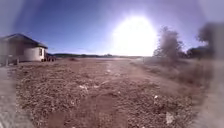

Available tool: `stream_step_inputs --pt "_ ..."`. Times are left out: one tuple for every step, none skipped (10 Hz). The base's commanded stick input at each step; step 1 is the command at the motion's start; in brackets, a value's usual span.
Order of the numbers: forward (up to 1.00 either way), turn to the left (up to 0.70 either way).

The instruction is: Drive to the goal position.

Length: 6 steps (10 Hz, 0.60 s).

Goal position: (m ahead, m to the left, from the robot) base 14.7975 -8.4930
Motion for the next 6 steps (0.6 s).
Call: stream_step_inputs --pt "0.58 0.0" --pt "0.7 0.0" --pt "0.7 0.0" --pt "0.7 0.0" --pt "0.7 0.0" --pt "0.7 0.0"
